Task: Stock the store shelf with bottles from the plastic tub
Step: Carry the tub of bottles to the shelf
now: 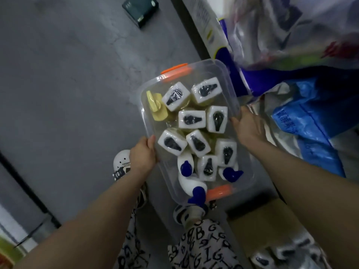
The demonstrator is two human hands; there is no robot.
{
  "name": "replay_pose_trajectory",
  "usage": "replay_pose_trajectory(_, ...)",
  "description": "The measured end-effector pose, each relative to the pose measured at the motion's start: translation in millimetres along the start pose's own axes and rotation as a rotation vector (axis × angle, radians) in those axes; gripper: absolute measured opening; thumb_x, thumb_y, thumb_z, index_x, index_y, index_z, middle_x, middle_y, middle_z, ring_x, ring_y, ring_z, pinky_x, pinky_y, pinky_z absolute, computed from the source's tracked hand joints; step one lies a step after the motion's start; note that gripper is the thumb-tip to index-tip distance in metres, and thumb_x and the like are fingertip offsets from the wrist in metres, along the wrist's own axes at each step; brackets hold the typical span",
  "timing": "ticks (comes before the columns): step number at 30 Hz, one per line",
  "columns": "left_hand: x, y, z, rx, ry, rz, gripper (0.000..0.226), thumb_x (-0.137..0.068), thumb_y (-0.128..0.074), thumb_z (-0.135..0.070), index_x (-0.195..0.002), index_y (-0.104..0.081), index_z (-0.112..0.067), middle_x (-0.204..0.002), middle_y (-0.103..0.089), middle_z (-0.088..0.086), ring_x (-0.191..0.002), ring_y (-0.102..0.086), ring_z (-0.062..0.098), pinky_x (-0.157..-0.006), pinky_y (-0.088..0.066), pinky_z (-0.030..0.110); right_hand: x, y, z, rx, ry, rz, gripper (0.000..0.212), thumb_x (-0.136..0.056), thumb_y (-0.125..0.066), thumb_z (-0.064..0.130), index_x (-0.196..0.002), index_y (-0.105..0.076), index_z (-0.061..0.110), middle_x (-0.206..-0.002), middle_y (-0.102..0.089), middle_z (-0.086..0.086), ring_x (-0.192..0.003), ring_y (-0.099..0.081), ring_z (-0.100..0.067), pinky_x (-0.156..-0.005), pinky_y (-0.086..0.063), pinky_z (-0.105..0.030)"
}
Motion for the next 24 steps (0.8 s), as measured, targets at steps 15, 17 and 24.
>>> replay_pose_trajectory(15,-21.7,-41.9,0.0,-0.092,-0.019,-0.001,0.034,-0.103,-0.033,-0.042,-0.078,-0.045,-0.021,-0.081,-0.07,0.01,-0.078,-0.065,0.033,-0.079,-0.052,0.047,-17.8,-31.2,-18.5,0.118,-0.002,-0.104,0.027,-0.102,-0.044,0.008,-0.128,-0.048,0.001,-0.125,-0.057,-0.023,-0.106,-0.06,-0.039,-0.078,-0.045,-0.041)
replay_pose_trajectory(17,-19.5,-42.8,0.5,-0.122,0.023,0.048,0.027,-0.101,-0.037,-0.035,-0.08,-0.047,-0.021,-0.089,-0.07,0.013,-0.083,-0.065,0.037,-0.082,-0.053,0.049,-7.1,-27.7,-16.2,0.113,-0.011,-0.11,0.034,-0.101,-0.04,0.004,-0.134,-0.046,0.001,-0.125,-0.058,-0.023,-0.106,-0.061,-0.037,-0.078,-0.045,-0.039)
replay_pose_trajectory(24,5.4,-21.6,-40.7,-0.303,0.08,0.102,0.034,-0.096,-0.047,-0.019,-0.126,-0.049,-0.003,-0.131,-0.055,0.022,-0.113,-0.056,0.043,-0.094,-0.045,0.044,27.5,-11.3,-6.3,0.025,0.021,-0.039,0.047,-0.1,-0.046,0.006,-0.146,-0.042,0.009,-0.135,-0.056,-0.017,-0.117,-0.057,-0.035,-0.092,-0.049,-0.044)
Point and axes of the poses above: each hand's wrist, its own x-axis away from the middle knuckle, its own y-axis out of the back of the hand, z = x × y, the point moved 7 cm from there along -x, towards the middle knuckle
